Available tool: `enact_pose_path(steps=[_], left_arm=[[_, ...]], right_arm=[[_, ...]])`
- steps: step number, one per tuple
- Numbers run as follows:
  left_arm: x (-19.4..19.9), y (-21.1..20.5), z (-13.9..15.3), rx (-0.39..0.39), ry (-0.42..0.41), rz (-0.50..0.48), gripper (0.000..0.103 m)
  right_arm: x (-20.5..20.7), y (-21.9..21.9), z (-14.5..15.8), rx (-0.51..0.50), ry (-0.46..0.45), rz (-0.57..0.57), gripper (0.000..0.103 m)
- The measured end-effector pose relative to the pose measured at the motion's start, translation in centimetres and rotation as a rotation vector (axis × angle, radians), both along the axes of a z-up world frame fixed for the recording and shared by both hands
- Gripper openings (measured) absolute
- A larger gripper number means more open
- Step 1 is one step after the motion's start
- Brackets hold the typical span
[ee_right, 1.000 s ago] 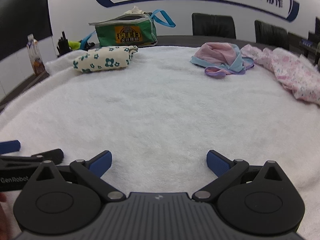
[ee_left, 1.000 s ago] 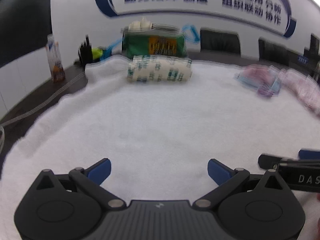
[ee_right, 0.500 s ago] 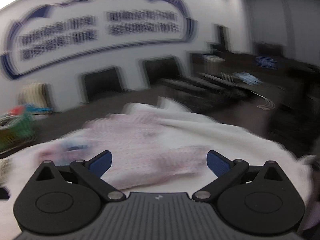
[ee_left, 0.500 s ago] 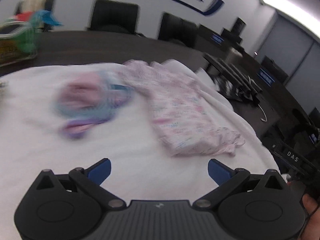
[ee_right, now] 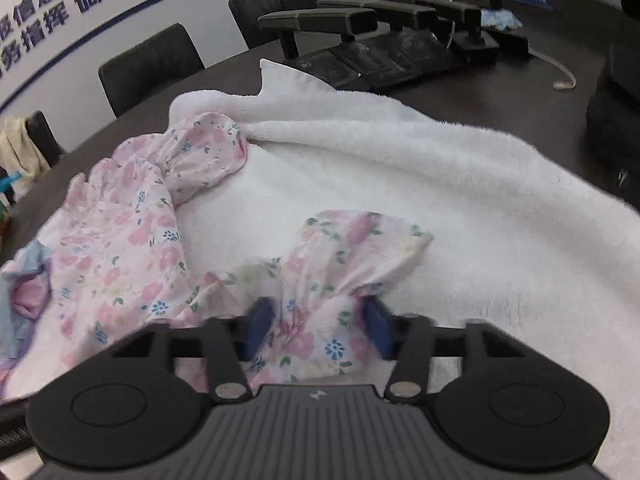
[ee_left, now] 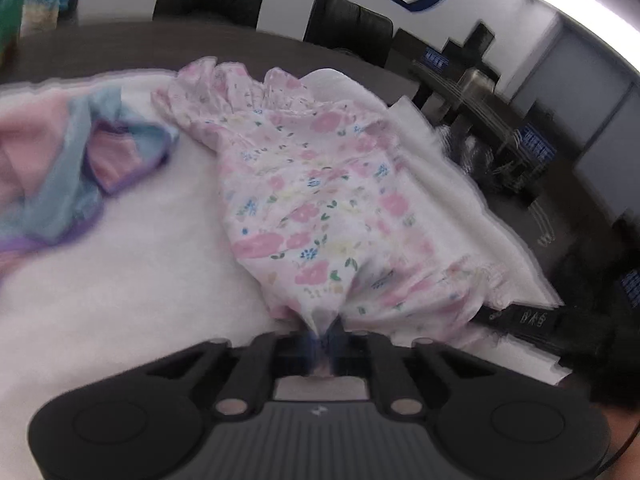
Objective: Fold clothes
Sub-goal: 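Grasp the pink floral garment edges with both grippers and lift it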
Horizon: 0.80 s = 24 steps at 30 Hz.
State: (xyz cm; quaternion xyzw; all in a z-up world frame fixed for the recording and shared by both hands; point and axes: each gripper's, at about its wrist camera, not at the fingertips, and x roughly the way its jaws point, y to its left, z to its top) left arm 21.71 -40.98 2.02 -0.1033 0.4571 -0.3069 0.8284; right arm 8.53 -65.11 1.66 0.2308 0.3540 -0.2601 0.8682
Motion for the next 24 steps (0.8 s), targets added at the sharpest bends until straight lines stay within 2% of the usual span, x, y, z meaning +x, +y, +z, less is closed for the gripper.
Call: enact_pose_path(steps=[1,3,5,8,11,13,15,20,22,24], left_arm=[[-0.2,1.0,1.1,-0.041,-0.008,0.015,0.004],[-1.5,3.2,4.5,-0.091,-0.089,0.006,0.004],[-2.8,5.5,7.9,-0.143,-0.168,-0.004,0.003],[-6.1,11.3,14.3,-0.248,-0.274,-0.019,0.003],[-10.6,18.6,21.7,-0.322,-0.436,-0.010,0.003],[-13.6,23.4,26.2,-0.338,-0.509,-0.003,0.003],[-16.1,27.6,29.3,-0.331,-0.533,0.027,0.003],[-21.9,35.9,33.9,-0.332,-0.576,0.039,0.004],[-23.6,37.8,34.1,-0.314,-0.599,0.065,0.004],[-23.1,39.1,32.8,-0.300,-0.562,0.123,0.004]], right_arm=[[-0.3,0.1,0.4,0.023,-0.026,0.006,0.002],[-1.5,1.0,2.5,0.048,-0.123,0.033,0.002],[-3.2,3.3,6.3,0.008,-0.233,0.084,0.002],[-6.6,8.0,13.5,-0.049,-0.425,0.202,0.002],[-11.1,14.4,21.6,-0.157,-0.629,0.335,0.002],[-14.0,18.3,26.1,-0.229,-0.734,0.396,0.002],[-16.7,21.8,29.8,-0.279,-0.823,0.457,0.002],[-22.5,27.9,35.3,-0.284,-1.024,0.583,0.002],[-22.7,29.8,36.1,-0.270,-1.042,0.609,0.002],[-21.9,31.4,36.5,-0.254,-1.033,0.624,0.002]])
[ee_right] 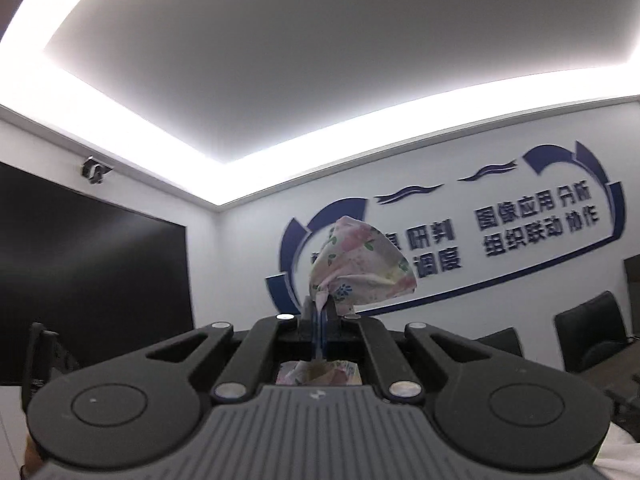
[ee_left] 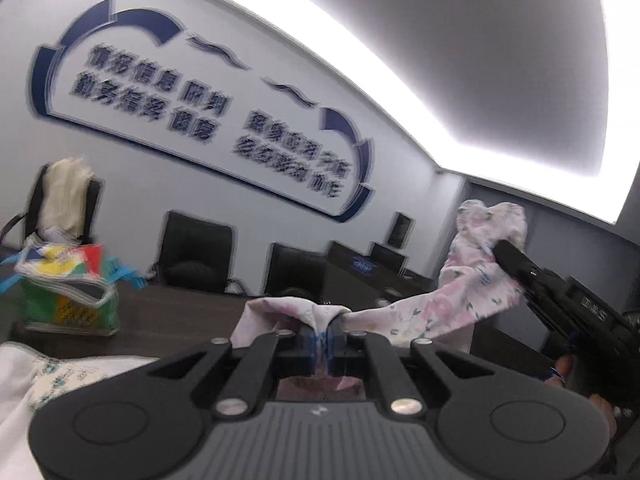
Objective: Fold clothes
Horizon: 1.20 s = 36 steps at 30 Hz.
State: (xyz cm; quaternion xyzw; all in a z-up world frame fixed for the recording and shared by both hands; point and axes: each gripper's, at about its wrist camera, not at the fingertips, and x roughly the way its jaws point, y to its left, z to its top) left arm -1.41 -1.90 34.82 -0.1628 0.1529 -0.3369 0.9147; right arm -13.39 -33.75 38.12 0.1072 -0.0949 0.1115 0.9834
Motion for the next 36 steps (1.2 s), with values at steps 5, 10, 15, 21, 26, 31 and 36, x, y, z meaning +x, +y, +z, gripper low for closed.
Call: enact_pose_path(steps=[5,10,15,21,26,31,36], left_arm=[[8.5,1.6,-8.1,0.005,0.207,0.224,0.042],[9.9,4.6,-18.7,0.192,0.401,0.398,0.063],[2.3,6.5,-26.3,0.306,0.346,0.229,0.073],[-0.5,1.3,-29.6,0.536,0.186,0.093,0.078],[0.8,-0.5,-32.9,0.664,0.252,0.113,0.028],[3.0,5.2,-31.9,0.401,0.420,0.099,0.006],[1.2,11.8,-27.8,0.210,0.340,0.202,0.003]], right_arm=[[9.5,4.1,-2.4,0.047,0.234,-0.046,0.002],[25.5,7.2,-14.9,-0.065,0.723,-0.289,0.028],[21.6,8.4,-25.9,-0.197,0.831,-0.109,0.061],[15.1,10.2,-32.2,-0.206,0.940,0.133,0.064],[14.3,9.9,-34.9,-0.121,0.948,0.132,0.062],[12.5,9.9,-35.8,-0.079,0.896,0.206,0.004],[10.3,11.5,-33.9,-0.085,0.835,0.329,0.002]])
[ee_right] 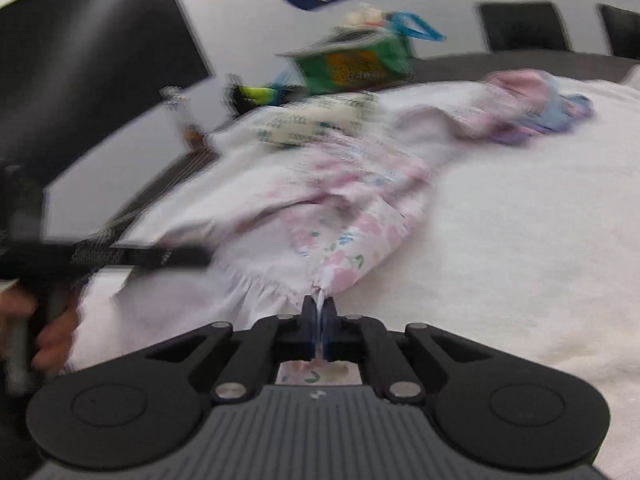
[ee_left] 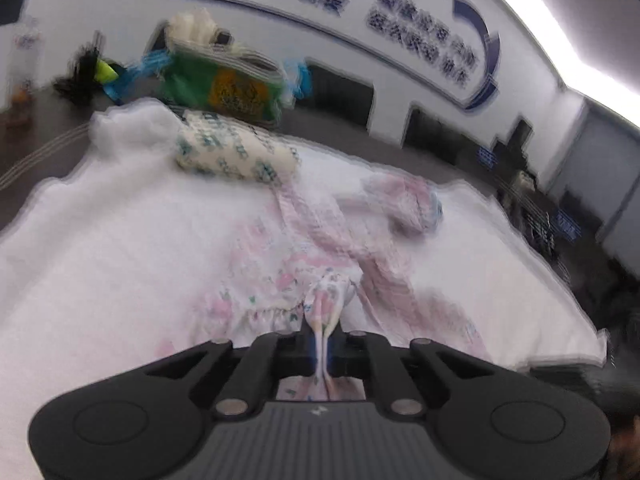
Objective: Fold clothes
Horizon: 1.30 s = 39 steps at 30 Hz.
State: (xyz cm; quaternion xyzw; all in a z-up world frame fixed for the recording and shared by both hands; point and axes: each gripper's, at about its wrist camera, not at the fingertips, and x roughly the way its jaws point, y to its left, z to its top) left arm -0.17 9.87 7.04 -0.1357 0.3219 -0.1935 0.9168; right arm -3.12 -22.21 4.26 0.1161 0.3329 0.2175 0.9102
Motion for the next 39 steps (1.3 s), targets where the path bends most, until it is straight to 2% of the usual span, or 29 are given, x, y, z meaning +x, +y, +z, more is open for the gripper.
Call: enact_pose_path(steps=[2,3,4,5,7,10,11,12,13,14,15,16,17,18,20,21,22,24,26,27,28,29,30,31,33,37,39], left_arm=[[-0.1,3.2,1.3,-0.066,-0.024,0.064,0.003],[0.2,5.4,1.6,-0.132,-0.011,0.111,0.003],[0.7,7.1,1.7,-0.162,0.004,0.182,0.003],[1.2,8.3,1.7,-0.142,0.004,0.274,0.005],[2.0,9.7,1.2,-0.040,0.002,0.515,0.011],[1.8,8.6,0.5,0.076,0.052,0.610,0.012],[0.4,7.7,0.7,0.060,0.032,0.572,0.021],[-0.9,6.7,0.9,0.044,0.012,0.535,0.031],[-2.4,5.8,1.2,0.029,-0.011,0.502,0.054],[-4.2,5.0,1.3,0.022,-0.047,0.487,0.071],[-6.0,3.6,1.4,0.020,-0.093,0.455,0.076],[-7.6,1.8,1.5,0.031,-0.122,0.383,0.079],[-8.4,-0.1,1.4,0.050,-0.129,0.294,0.079],[-9.3,-2.0,1.2,0.063,-0.123,0.199,0.079],[-10.8,-5.3,0.7,0.083,-0.110,0.067,0.079],[-11.5,-7.0,0.4,0.131,-0.116,0.013,0.079],[-12.1,-8.9,0.0,0.222,-0.137,-0.022,0.079],[-12.8,-11.1,-1.0,0.410,-0.174,0.009,0.079],[-12.9,-11.9,-2.3,0.555,-0.184,0.072,0.078],[-12.5,-11.8,-2.7,0.562,-0.170,0.075,0.077],[-12.0,-11.6,-3.1,0.565,-0.154,0.074,0.067],[-11.3,-11.1,-3.4,0.541,-0.131,0.058,0.034],[-10.8,-10.5,-3.6,0.519,-0.111,0.043,0.015],[-10.7,-9.8,-3.2,0.506,-0.109,0.036,0.009],[-10.6,-8.2,-2.4,0.485,-0.113,0.024,0.008],[-11.7,-6.2,0.0,0.561,-0.287,-0.023,0.008],[-12.4,-6.6,0.2,0.582,-0.301,-0.061,0.005]], right_arm=[[-1.6,1.2,1.1,-0.003,-0.027,0.041,0.002],[-2.5,1.9,1.6,-0.010,-0.042,0.065,0.002],[-3.4,2.6,1.9,-0.013,-0.051,0.093,0.002],[-4.2,3.3,2.1,-0.004,-0.052,0.120,0.002],[-5.5,5.3,1.7,0.013,-0.030,0.204,0.002],[-6.5,8.4,0.6,0.020,0.001,0.345,0.008],[-6.6,9.0,0.5,0.018,0.008,0.384,0.009],[-6.4,8.7,0.9,0.018,-0.004,0.387,0.021],[-6.2,7.7,1.6,0.025,-0.037,0.355,0.042],[-5.8,6.5,2.4,0.027,-0.075,0.309,0.053],[-5.3,4.8,3.3,0.019,-0.122,0.236,0.065],[-4.6,2.9,4.1,-0.003,-0.170,0.152,0.072],[-3.6,1.0,4.7,-0.058,-0.213,0.057,0.074],[-2.2,-0.5,4.7,-0.130,-0.230,-0.028,0.074],[2.4,-3.0,3.7,-0.255,-0.176,-0.146,0.074],[4.6,-3.8,3.1,-0.270,-0.151,-0.175,0.074],[6.7,-4.6,2.5,-0.285,-0.127,-0.203,0.074],[10.3,-5.8,1.3,-0.276,-0.078,-0.204,0.074],[12.7,-5.7,0.2,-0.259,-0.019,-0.190,0.074],[13.2,-5.2,-0.2,-0.261,-0.014,-0.170,0.072],[13.7,-4.7,-0.7,-0.264,-0.009,-0.150,0.058],[14.2,-4.2,-1.0,-0.268,0.000,-0.134,0.045],[14.7,-3.8,-1.3,-0.274,0.016,-0.130,0.011],[15.0,-3.7,-1.4,-0.279,0.025,-0.148,0.007],[14.2,-4.6,-0.9,-0.255,0.012,-0.200,0.004],[8.9,-9.2,4.6,-0.194,-0.079,-0.286,0.004],[4.9,-11.6,6.9,-0.195,-0.109,-0.326,0.004]])
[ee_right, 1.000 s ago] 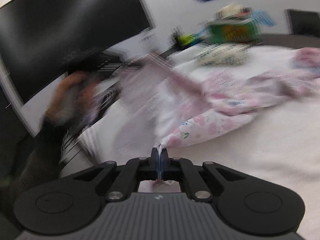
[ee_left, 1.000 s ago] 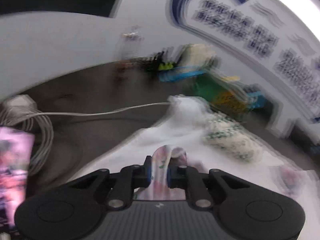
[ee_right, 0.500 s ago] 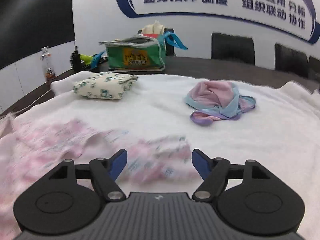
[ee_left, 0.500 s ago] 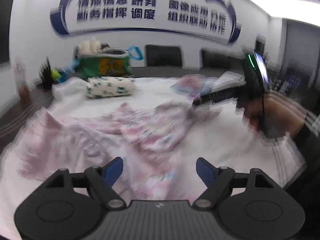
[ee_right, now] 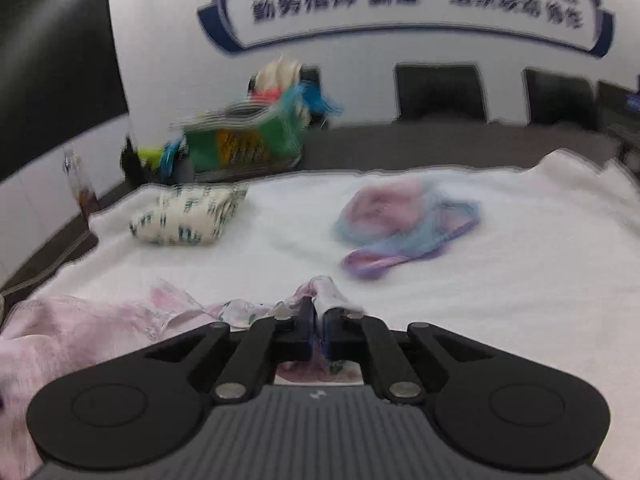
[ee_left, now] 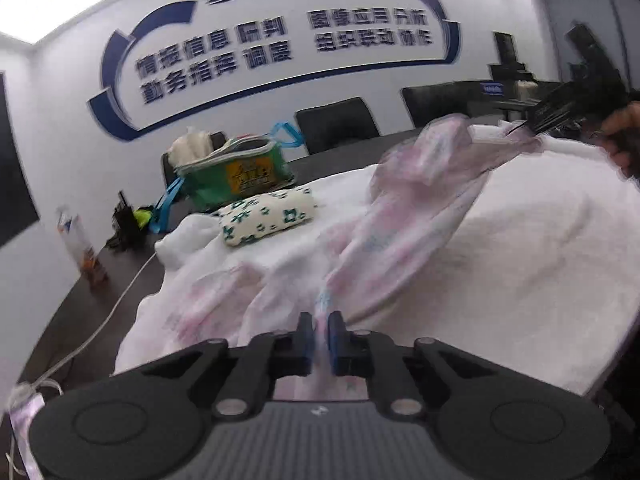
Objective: Fold clothes
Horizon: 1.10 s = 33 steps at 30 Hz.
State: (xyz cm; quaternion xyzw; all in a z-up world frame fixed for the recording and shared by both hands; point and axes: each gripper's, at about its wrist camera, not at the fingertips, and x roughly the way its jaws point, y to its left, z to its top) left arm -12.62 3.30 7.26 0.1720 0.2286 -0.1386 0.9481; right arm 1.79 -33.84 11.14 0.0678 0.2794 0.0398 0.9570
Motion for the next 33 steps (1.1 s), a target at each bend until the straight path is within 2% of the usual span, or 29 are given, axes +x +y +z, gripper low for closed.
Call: enact_pose_path(steps=[3,5,6,8,9,10,11,12,13,15,20,23,24,28,31,32,33], left_arm=[[-0.2,-0.8,-2.1,0.049,0.067,-0.048,0.005],[0.1,-0.1,-3.5,0.006,0.140,-0.029,0.005],[0.2,0.7,-3.7,-0.037,0.175,-0.015,0.006],[0.4,2.1,-3.2,-0.146,0.197,-0.007,0.010],[0.2,2.7,-2.7,-0.201,0.195,-0.009,0.013],[-0.1,3.1,-2.2,-0.254,0.190,-0.015,0.022],[-0.2,2.6,-1.8,-0.290,0.172,-0.040,0.037],[-0.4,2.1,-1.3,-0.325,0.154,-0.064,0.046],[-0.2,1.3,-1.1,-0.347,0.143,-0.077,0.062],[0.9,-0.7,-1.3,-0.339,0.140,-0.095,0.066],[2.9,-3.4,-2.6,-0.337,0.191,-0.099,0.066],[3.5,-3.8,-4.0,-0.303,0.231,-0.081,0.066],[3.7,-3.8,-4.5,-0.291,0.242,-0.068,0.066],[3.6,-3.0,-5.4,-0.299,0.269,-0.052,0.066],[3.9,-2.5,-6.0,-0.299,0.291,-0.038,0.066],[3.8,-2.5,-6.0,-0.291,0.287,-0.044,0.066],[3.8,-2.7,-6.0,-0.272,0.283,-0.050,0.066]], right_arm=[[-5.5,-2.8,0.8,-0.082,0.001,-0.134,0.004],[-8.8,-5.0,-0.6,-0.108,0.060,-0.240,0.006],[-10.2,-6.0,-1.4,-0.109,0.094,-0.282,0.012],[-13.3,-7.6,-2.6,-0.094,0.123,-0.333,0.034],[-14.8,-8.0,-2.6,-0.084,0.098,-0.352,0.051],[-16.3,-8.3,-2.5,-0.074,0.070,-0.364,0.056],[-17.2,-8.2,-2.2,-0.065,0.040,-0.355,0.056],[-17.6,-8.0,-2.0,-0.050,0.019,-0.325,0.058],[-17.7,-7.4,-1.7,-0.028,-0.002,-0.282,0.063],[-16.5,-6.4,-1.6,0.010,-0.026,-0.196,0.070],[-10.9,-1.8,-3.1,0.089,0.033,0.021,0.071],[-9.4,1.2,-3.9,0.092,0.052,0.146,0.071],[-9.1,2.1,-4.1,0.084,0.056,0.180,0.074],[-8.8,5.0,-5.9,-0.088,0.093,0.229,0.075],[-9.1,5.4,-6.6,-0.188,0.102,0.281,0.074],[-9.1,5.4,-6.8,-0.216,0.106,0.294,0.071],[-8.7,5.1,-6.8,-0.222,0.119,0.291,0.048]])
